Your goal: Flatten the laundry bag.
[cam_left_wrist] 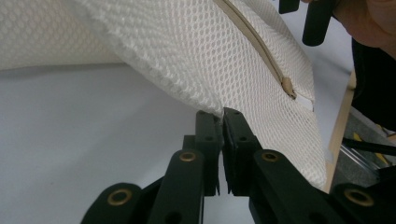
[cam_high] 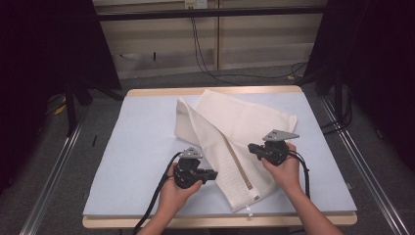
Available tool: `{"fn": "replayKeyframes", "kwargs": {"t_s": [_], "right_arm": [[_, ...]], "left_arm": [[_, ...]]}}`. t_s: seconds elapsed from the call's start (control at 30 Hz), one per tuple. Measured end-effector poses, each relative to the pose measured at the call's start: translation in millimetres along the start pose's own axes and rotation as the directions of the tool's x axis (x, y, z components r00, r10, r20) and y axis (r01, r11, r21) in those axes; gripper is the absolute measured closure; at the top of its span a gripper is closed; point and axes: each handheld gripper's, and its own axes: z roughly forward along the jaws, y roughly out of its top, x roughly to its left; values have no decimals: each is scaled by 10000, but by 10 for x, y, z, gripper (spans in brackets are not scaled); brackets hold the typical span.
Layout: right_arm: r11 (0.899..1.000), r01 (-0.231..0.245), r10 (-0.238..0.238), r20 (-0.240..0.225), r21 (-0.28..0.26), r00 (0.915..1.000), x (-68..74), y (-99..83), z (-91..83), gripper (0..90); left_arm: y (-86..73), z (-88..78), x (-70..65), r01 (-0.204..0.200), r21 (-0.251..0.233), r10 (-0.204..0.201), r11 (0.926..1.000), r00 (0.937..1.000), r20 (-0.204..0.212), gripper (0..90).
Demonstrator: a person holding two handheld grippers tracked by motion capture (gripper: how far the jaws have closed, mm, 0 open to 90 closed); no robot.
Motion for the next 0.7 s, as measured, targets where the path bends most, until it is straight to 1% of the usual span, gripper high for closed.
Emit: {"fn": "replayKeyframes", "kwargs": {"t_s": [0.03, 0.07, 0.1, 0.13, 0.17, 0.2, 0.23, 0.27, 0.3, 0.33, 0.37, 0.43, 0.47, 0.53, 0.6, 0.67, 0.7], "right_arm": [[10000, 72, -73, -131, -25, 9999, 19, 5, 0, 864], [9999, 167, -167, -204, -10, 9997, 67, 10, 9, 858], [9996, 279, -276, -325, 62, 9991, 98, 14, 21, 858], [9994, 340, -336, -360, 91, 9988, 120, 15, 35, 859], [9988, 469, -462, -448, 129, 9979, 150, 13, 55, 866], [9983, 565, -557, -492, 169, 9972, 164, 12, 66, 869], [9976, 672, -662, -534, 169, 9964, 188, 11, 84, 871], [9973, 705, -691, -646, 209, 9955, 201, 9, 89, 873], [9964, 815, -795, -709, 253, 9943, 224, 7, 96, 875], [9957, 885, -862, -777, 275, 9933, 239, 5, 103, 877], [9952, 926, -899, -791, 309, 9928, 257, 2, 103, 877], [9948, 965, -933, -868, 334, 9918, 271, 0, 105, 878], [9948, 965, -933, -875, 337, 9918, 275, -2, 104, 878], [9946, 980, -945, -922, 342, 9912, 275, -9, 109, 879], [9944, 994, -955, -974, 364, 9907, 280, -14, 113, 883], [9935, 1078, -1033, -1060, 372, 9890, 295, -17, 113, 885], [9932, 1096, -1048, -1115, 379, 9882, 307, -18, 112, 884]], "left_arm": [[-6, -18, 2, 57, -25, -57, 10000, 10000, 0, 833], [-12, -38, 9, 106, -108, -106, 9999, 9999, -34, 780], [-14, -53, 16, 154, -194, -155, 9997, 9999, -7, 752], [-14, -86, 30, 289, -282, -286, 9992, 9995, 95, 735], [-13, -107, 43, 317, -332, -314, 9989, 9994, 108, 691], [-13, -137, 60, 497, -476, -492, 9976, 9987, 112, 659], [-10, -162, 78, 515, -445, -510, 9977, 9986, 129, 633], [-11, -197, 104, 658, -526, -654, 9964, 9978, 90, 614], [-13, -224, 126, 694, -591, -694, 9958, 9976, 28, 583], [-17, -250, 154, 653, -598, -657, 9961, 9978, -48, 563], [-19, -270, 168, 675, -606, -689, 9959, 9974, -224, 555], [-35, -319, 225, 580, -604, -609, 9965, 9970, -480, 539], [-47, -350, 256, 582, -588, -621, 9966, 9958, -675, 539], [-67, -389, 305, 644, -632, -696, 9959, 9941, -832, 533], [-85, -439, 364, 783, -694, -851, 9945, 9912, -1010, 525], [-99, -492, 419, 875, -616, -948, 9943, 9873, -1275, 518], [-102, -508, 439, 889, -602, -962, 9942, 9865, -1324, 511]]}}
